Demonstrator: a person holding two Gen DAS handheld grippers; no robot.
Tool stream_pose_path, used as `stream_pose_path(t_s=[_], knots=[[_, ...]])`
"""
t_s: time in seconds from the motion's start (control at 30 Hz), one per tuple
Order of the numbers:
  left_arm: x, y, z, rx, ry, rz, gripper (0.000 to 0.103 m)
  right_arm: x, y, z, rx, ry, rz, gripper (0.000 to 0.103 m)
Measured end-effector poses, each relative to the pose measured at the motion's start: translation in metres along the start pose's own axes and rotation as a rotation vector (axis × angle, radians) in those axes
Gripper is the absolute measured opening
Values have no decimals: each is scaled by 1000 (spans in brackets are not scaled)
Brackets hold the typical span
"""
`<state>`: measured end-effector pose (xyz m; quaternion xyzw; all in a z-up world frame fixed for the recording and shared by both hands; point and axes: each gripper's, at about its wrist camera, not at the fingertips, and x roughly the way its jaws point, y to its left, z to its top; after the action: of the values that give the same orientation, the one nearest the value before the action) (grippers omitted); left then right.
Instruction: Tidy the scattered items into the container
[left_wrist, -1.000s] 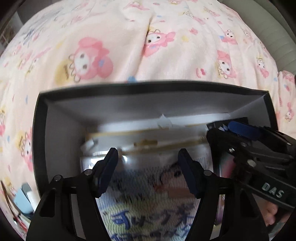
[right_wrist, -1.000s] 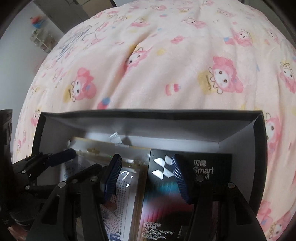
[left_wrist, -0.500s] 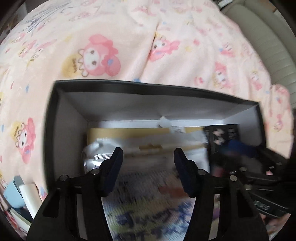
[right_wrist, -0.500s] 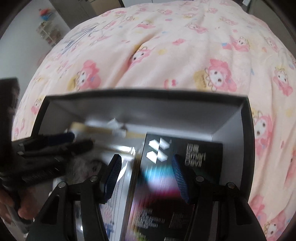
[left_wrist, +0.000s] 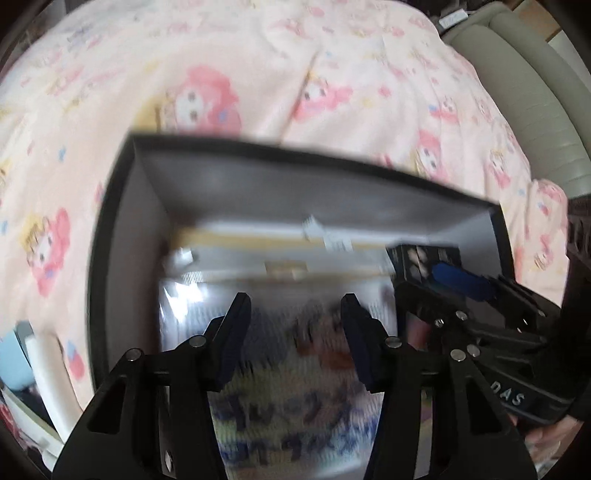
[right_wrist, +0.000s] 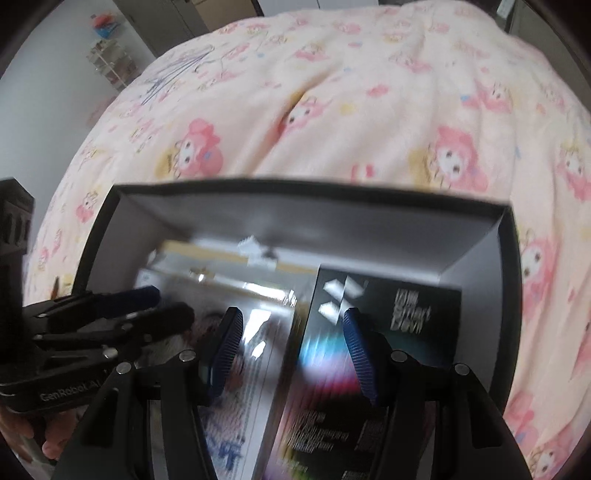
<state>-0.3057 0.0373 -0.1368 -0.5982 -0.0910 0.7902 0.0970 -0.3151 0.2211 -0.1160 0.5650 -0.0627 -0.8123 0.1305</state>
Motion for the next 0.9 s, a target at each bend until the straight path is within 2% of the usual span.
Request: stream_pose_path(t_s=[0.07,0.13,0.3,0.37,0.53,0.6,0.67,0.77,0.9], knots=[[8,5,7,-40,9,18,51,0,-3,7,17,-60,11,53],[21,1,13,-65,19,2,51,3,-4,13,24,-64,-12,53],[30,3,20,-58,33,-23,51,23,-13,28,37,15,-45,53],[29,10,21,-59,42,-34,51,28,-19,31,42,19,-76,53],[36,10,19,-40,64,-23,51,43,-24,34,52,89,-65,53],[35,7,17,-24,86,-29,51,50,-24,30,54,129,-45,59],[34,7,16,0,88,-43,51,44,-23,25,42,124,-14,60],[31,12,16,-17,83,-83,52,34,-21,18,51,123,49,61],[-2,12,1,-54,29,-120,52,4,-15,8,52,54,10,60]])
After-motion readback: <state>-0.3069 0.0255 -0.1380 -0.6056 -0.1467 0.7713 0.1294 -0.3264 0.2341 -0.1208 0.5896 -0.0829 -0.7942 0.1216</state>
